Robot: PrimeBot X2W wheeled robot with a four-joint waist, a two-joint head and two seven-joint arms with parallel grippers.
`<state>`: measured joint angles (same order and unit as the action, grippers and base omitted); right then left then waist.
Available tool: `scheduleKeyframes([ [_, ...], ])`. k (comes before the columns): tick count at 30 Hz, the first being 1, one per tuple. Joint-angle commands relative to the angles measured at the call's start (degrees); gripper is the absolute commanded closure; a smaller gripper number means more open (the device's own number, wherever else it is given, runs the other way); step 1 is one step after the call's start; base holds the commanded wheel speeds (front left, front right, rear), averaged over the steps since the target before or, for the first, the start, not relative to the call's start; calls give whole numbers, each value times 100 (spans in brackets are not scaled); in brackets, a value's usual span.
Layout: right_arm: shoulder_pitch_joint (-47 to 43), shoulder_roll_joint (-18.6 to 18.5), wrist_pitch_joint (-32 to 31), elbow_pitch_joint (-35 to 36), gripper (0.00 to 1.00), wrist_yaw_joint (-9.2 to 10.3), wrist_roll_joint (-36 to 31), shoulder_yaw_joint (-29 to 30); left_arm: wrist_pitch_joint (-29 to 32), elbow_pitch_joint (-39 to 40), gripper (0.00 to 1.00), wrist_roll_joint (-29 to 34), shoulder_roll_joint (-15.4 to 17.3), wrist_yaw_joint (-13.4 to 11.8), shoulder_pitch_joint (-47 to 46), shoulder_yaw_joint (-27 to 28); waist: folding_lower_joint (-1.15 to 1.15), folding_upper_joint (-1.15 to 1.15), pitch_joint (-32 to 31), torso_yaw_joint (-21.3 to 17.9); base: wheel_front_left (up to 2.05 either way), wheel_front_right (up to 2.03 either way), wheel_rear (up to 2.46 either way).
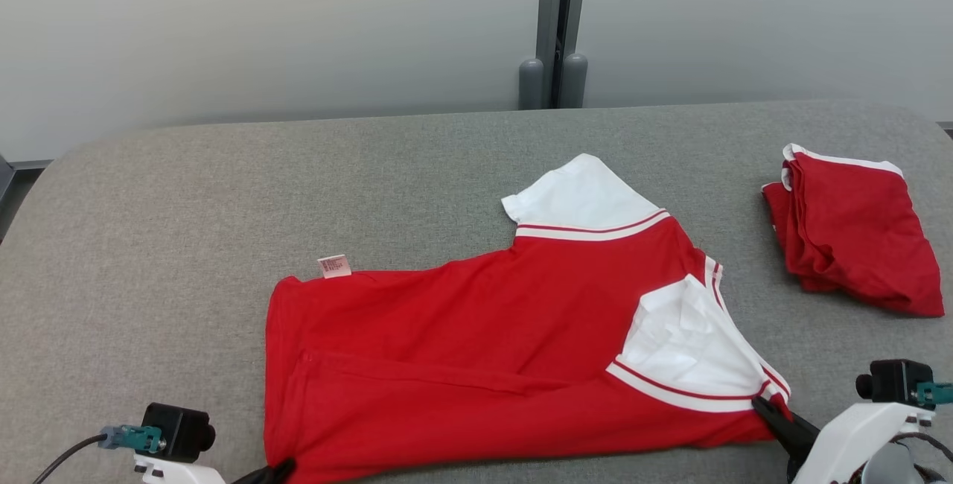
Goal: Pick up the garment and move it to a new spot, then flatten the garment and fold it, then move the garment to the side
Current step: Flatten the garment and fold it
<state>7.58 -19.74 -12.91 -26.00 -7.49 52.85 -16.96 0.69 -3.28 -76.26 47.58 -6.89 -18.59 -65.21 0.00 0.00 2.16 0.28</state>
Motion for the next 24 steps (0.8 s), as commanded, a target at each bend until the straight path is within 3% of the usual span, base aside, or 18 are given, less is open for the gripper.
scheduleKeyframes([
  [1,-217,-20,-112,152,100,-1,-81,140,29,66,100,-49,86,-68,84,-4,0,0,-9,7,0,0,0],
  [11,-991,264,-927,1098,100,-1,-599,874,145,250,100,-142,240,-143,230,-47,0,0,-44,-57,0,0,0],
  [12,-1035,315,-1025,1195,96,-1,-665,957,182,248,100,-150,247,-136,246,-67,0,0,-44,-64,0,0,0],
  [13,-1073,378,-1118,1295,50,-1,-744,1046,227,240,84,-173,252,-139,255,-84,0,0,-46,-70,0,0,0],
  [14,-1116,439,-1186,1391,0,-1,-826,1147,256,233,43,-190,252,-149,259,-90,0,0,-49,-73,0,0,0],
  [15,-1153,501,-1252,1474,0,-1,-898,1230,265,220,0,-193,249,-166,259,-91,0,0,-50,-75,0,0,0],
  [24,-1246,907,-1417,2384,0,-1,-1391,1880,-18,169,0,10,351,-282,11,125,0,0,32,-44,0,0,0],
])
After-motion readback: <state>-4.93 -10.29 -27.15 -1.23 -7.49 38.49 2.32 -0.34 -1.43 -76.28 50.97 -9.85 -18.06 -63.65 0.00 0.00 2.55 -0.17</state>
